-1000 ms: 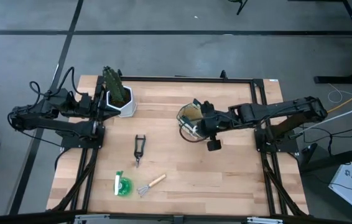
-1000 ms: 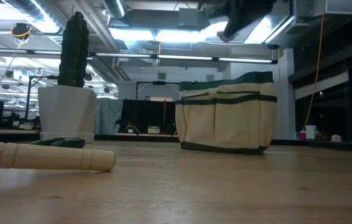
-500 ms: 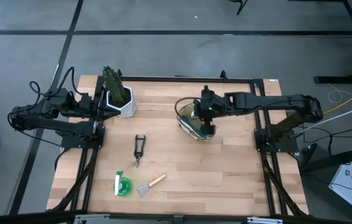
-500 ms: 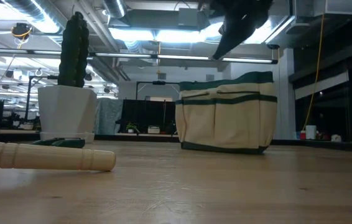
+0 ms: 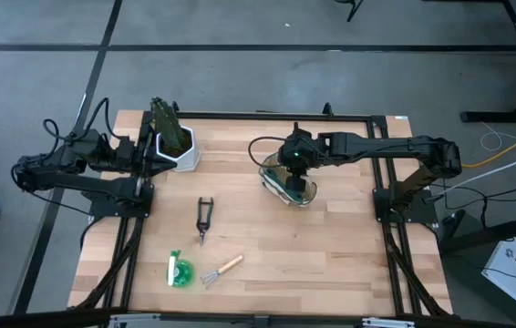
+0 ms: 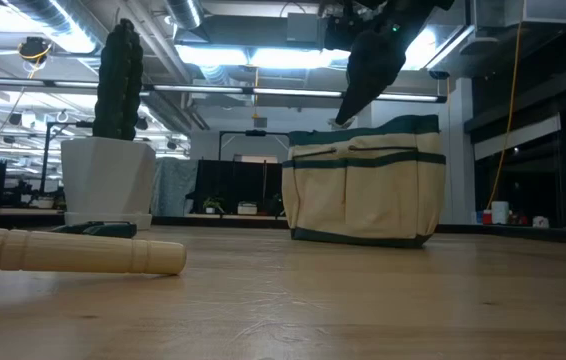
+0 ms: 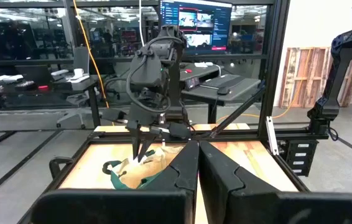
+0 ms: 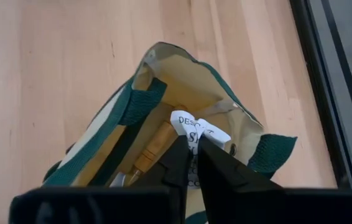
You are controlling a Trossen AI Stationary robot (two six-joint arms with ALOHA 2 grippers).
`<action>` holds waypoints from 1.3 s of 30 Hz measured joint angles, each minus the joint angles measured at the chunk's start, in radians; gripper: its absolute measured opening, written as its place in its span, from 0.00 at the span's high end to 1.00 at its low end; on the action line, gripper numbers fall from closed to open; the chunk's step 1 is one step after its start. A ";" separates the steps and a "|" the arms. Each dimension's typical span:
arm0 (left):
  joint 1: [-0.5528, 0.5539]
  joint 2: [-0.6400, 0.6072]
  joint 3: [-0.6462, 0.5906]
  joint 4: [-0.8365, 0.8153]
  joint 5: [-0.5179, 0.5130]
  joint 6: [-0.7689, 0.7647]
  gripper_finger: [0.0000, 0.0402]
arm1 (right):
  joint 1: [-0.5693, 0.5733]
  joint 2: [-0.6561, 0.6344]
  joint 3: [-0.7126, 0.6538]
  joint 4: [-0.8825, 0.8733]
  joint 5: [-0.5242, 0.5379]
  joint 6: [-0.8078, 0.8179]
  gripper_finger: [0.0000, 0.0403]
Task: Pick & Place Garden tools in Gardening bag
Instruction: Put the white silica gel packet into the gardening bag, then put the brown hand rake into the gardening bag
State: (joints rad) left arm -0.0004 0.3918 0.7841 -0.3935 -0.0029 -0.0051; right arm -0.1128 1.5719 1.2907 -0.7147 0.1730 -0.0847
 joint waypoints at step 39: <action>0.000 0.000 0.000 0.000 0.000 0.000 0.99 | 0.080 0.000 0.000 0.376 -0.282 -0.005 0.62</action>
State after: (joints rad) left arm -0.0005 0.3917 0.7841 -0.3932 -0.0029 -0.0048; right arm -0.0326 1.5723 1.2907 -0.3392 -0.1085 -0.0898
